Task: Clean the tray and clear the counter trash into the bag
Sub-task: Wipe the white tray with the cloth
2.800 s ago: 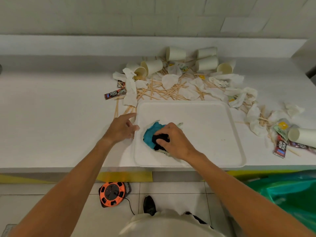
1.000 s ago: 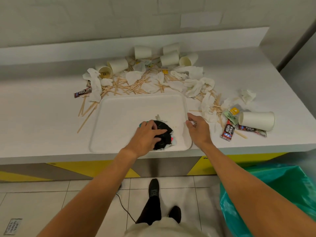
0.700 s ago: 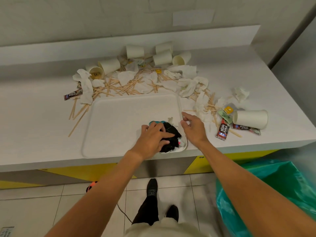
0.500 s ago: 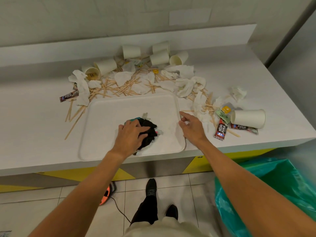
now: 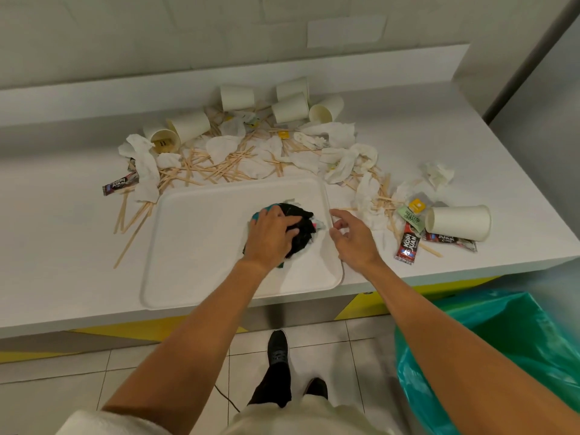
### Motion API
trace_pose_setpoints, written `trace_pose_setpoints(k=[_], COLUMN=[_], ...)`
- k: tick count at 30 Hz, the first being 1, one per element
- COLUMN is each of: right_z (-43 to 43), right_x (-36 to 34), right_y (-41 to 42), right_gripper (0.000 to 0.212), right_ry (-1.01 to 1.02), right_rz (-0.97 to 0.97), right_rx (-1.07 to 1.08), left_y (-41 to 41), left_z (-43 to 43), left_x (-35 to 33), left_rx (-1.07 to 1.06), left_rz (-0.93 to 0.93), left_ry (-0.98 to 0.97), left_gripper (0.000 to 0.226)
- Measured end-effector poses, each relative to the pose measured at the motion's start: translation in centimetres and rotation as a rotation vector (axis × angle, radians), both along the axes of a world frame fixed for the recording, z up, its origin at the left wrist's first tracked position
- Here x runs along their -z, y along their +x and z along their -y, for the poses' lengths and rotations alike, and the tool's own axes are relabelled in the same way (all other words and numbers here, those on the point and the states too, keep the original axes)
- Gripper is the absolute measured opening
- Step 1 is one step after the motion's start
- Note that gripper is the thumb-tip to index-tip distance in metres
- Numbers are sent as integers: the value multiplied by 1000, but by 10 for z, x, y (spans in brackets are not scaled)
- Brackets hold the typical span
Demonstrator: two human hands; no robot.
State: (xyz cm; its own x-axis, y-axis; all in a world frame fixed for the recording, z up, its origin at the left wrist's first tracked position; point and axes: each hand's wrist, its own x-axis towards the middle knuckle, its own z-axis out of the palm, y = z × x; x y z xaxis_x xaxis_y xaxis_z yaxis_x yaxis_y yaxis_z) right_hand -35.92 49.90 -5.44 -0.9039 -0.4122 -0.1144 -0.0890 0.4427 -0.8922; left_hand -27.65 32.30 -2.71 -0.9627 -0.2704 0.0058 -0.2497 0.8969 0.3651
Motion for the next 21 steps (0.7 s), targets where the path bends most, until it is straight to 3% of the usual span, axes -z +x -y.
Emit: trace_pose_setpoints(k=[5, 13, 16, 21], right_z=[8, 25, 25, 25], right_x=[-8, -8, -6, -1], right_y=[-9, -29, -26, -24], right_gripper=[29, 31, 34, 33], right_ry=[83, 92, 112, 90], right_rz=[-77, -88, -124, -151], right_rx=[16, 95, 101, 127], left_y=[14, 25, 14, -18], left_z=[6, 20, 25, 22], left_x=[2, 10, 13, 12], left_rx=[150, 475, 372, -50], left_rz=[44, -7, -52, -40], left_ry=[36, 55, -15, -39], left_gripper=[37, 34, 33, 35])
